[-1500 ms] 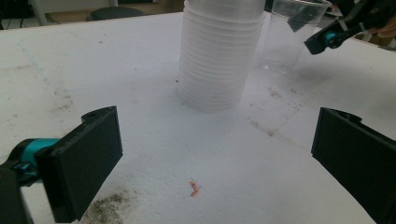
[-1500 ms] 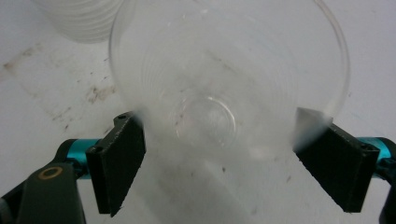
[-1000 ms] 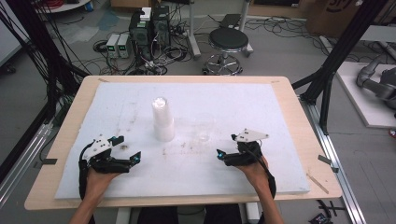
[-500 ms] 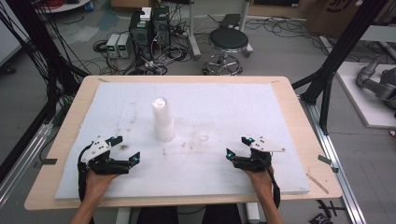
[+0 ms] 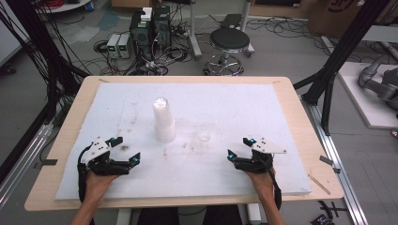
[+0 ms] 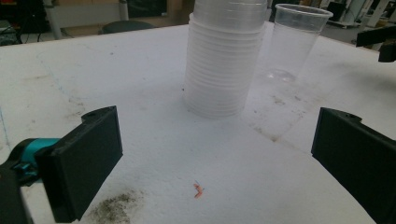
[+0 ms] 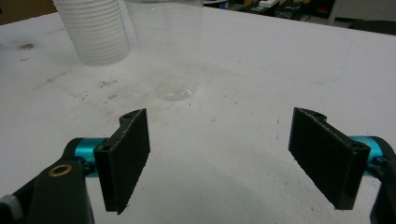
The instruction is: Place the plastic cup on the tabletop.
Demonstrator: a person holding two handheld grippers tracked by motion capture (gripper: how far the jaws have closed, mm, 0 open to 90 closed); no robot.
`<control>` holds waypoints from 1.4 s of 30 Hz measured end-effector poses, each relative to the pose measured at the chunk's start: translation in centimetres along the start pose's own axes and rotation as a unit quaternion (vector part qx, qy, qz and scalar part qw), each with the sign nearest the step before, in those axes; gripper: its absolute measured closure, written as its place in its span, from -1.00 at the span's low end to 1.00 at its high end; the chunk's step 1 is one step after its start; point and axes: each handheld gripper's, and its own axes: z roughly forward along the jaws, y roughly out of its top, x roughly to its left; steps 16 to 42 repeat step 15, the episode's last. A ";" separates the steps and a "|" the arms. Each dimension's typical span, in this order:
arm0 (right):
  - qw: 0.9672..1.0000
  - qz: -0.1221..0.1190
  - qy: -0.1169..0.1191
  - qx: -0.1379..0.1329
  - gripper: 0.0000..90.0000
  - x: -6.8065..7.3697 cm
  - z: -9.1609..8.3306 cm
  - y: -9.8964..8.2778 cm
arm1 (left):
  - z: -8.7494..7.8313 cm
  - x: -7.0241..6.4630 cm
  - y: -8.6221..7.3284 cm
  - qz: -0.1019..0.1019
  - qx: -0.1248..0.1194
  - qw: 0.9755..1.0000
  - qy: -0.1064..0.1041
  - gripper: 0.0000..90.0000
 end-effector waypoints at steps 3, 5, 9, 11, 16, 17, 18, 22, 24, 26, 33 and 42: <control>1.000 -0.003 -0.005 0.000 -0.54 0.1 0.0 0.0 | 0.0 0.1 0.0 -0.002 0.001 1.000 -0.002 -0.96; 1.000 -0.011 -0.011 0.001 -0.54 0.4 0.0 0.0 | 0.0 0.1 0.0 -0.003 0.002 1.000 -0.003 -0.96; 1.000 -0.017 -0.009 0.000 -0.54 0.4 -0.1 -0.1 | 0.0 0.1 0.0 -0.003 0.003 1.000 -0.003 -0.96; 1.000 -0.013 -0.004 -0.006 -0.54 0.3 -0.2 -0.1 | 0.1 0.1 0.0 -0.003 0.004 1.000 -0.003 -0.96; 1.000 0.000 0.006 -0.012 -0.54 0.0 -0.3 -0.2 | 0.1 0.0 0.0 -0.001 0.002 1.000 -0.001 -0.96; 1.000 0.000 0.006 -0.012 -0.54 0.0 -0.3 -0.2 | 0.1 0.0 0.0 -0.001 0.002 1.000 -0.001 -0.96; 1.000 0.000 0.006 -0.012 -0.54 0.0 -0.3 -0.2 | 0.1 0.0 0.0 -0.001 0.002 1.000 -0.001 -0.96; 1.000 0.000 0.006 -0.012 -0.54 0.0 -0.3 -0.2 | 0.1 0.0 0.0 -0.001 0.002 1.000 -0.001 -0.96; 1.000 0.000 0.006 -0.012 -0.54 0.0 -0.3 -0.2 | 0.1 0.0 0.0 -0.001 0.002 1.000 -0.001 -0.96; 1.000 0.000 0.006 -0.012 -0.54 0.0 -0.3 -0.2 | 0.1 0.0 0.0 -0.001 0.002 1.000 -0.001 -0.96; 1.000 0.000 0.006 -0.012 -0.54 0.0 -0.3 -0.2 | 0.1 0.0 0.0 -0.001 0.002 1.000 -0.001 -0.96; 1.000 0.000 0.006 -0.012 -0.54 0.0 -0.3 -0.2 | 0.1 0.0 0.0 -0.001 0.002 1.000 -0.001 -0.96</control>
